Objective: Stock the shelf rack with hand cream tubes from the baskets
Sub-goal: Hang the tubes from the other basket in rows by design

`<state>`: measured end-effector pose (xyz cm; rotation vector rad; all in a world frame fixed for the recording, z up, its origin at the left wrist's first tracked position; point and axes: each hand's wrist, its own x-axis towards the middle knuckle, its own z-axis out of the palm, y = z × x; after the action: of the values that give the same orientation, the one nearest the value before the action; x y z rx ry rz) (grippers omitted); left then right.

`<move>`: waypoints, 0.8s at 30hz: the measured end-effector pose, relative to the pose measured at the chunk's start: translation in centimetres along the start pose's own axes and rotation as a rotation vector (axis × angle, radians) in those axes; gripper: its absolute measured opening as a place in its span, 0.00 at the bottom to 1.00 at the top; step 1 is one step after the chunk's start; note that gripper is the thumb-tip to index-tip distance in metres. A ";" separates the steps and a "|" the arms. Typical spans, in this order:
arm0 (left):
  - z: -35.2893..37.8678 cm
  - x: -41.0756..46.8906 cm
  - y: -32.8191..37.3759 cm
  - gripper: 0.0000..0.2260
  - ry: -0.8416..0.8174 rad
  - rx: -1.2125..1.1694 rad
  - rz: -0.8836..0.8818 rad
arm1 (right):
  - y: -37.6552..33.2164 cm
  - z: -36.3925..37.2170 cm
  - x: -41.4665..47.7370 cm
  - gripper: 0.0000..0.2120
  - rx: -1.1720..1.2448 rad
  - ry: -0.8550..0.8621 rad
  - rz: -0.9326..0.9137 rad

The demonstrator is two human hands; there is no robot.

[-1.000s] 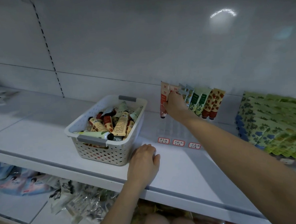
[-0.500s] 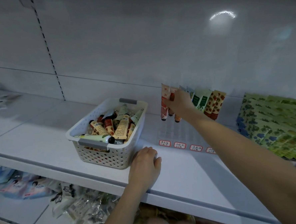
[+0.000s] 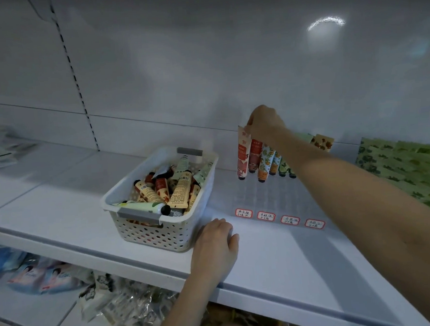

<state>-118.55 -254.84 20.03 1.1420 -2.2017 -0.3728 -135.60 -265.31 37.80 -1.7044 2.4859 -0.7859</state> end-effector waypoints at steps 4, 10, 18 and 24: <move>-0.1 0.0 0.1 0.07 -0.003 0.003 -0.004 | -0.1 0.0 -0.2 0.08 -0.045 -0.002 -0.018; -0.2 -0.1 0.1 0.08 -0.002 0.003 0.000 | -0.3 -0.2 -0.3 0.08 -0.071 -0.002 -0.028; 0.0 0.0 0.1 0.07 0.009 0.004 0.004 | 0.0 -0.4 -0.8 0.09 -0.002 0.009 -0.039; -0.4 -0.2 0.7 0.09 0.037 0.017 0.033 | 0.4 -1.1 -2.6 0.09 0.104 0.115 -0.140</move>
<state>-118.67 -254.28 20.66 1.1113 -2.1923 -0.3169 -135.24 -262.48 37.91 -1.8623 2.3675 -1.0342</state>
